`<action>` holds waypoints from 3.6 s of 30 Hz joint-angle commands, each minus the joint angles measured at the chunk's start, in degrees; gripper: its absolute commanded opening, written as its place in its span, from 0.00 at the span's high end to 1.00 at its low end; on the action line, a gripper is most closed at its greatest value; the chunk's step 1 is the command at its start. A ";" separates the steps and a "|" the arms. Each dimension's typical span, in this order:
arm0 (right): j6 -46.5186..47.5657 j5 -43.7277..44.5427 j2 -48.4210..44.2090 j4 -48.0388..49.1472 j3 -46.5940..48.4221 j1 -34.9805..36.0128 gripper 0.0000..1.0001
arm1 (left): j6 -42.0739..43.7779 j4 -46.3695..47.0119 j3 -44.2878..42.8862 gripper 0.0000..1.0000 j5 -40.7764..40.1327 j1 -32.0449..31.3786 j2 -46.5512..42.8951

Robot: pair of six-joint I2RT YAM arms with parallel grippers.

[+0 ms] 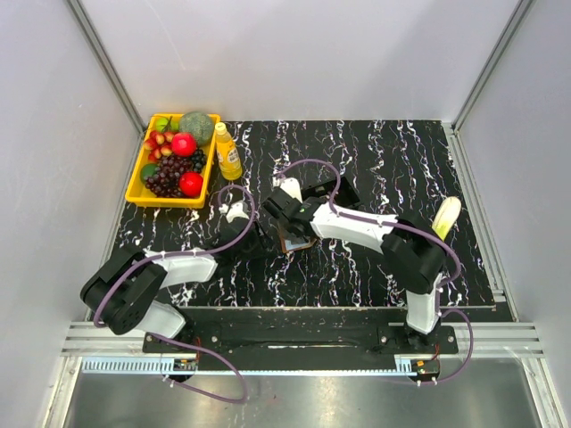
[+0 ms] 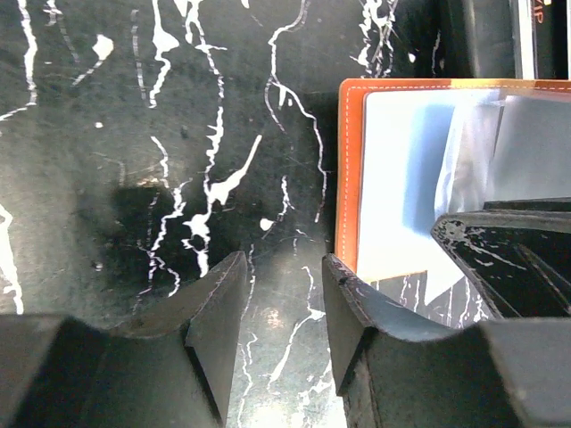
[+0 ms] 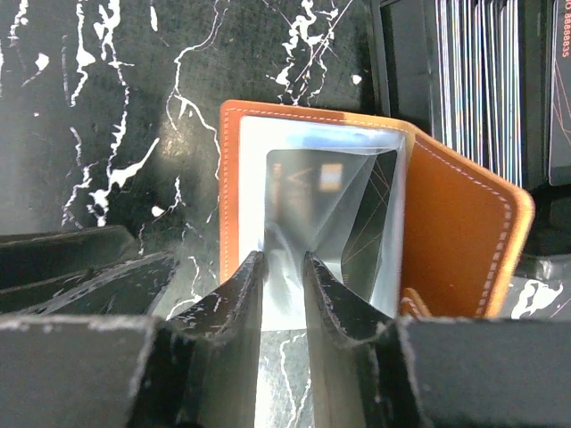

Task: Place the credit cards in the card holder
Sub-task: Insert the credit card into the card holder.

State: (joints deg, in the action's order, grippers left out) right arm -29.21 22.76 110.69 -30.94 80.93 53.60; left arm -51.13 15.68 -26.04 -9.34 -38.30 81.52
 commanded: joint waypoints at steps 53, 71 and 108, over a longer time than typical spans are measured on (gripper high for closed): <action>-5.42 -15.82 -25.00 10.37 -19.22 -13.88 0.49 | 2.36 10.87 -17.20 0.53 15.67 -1.33 16.92; -5.16 -19.78 -19.20 10.97 -23.00 -13.88 0.40 | 2.97 8.84 -16.76 0.53 15.06 -1.51 17.80; -16.29 -41.22 -2.51 40.33 -21.85 -11.33 0.96 | 4.12 -5.50 -4.20 0.59 3.88 5.08 -6.55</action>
State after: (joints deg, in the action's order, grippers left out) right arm -41.78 -18.92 106.30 5.56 57.49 40.64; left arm -46.89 8.84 -32.56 -7.35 -33.43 74.02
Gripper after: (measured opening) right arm 0.054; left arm 0.430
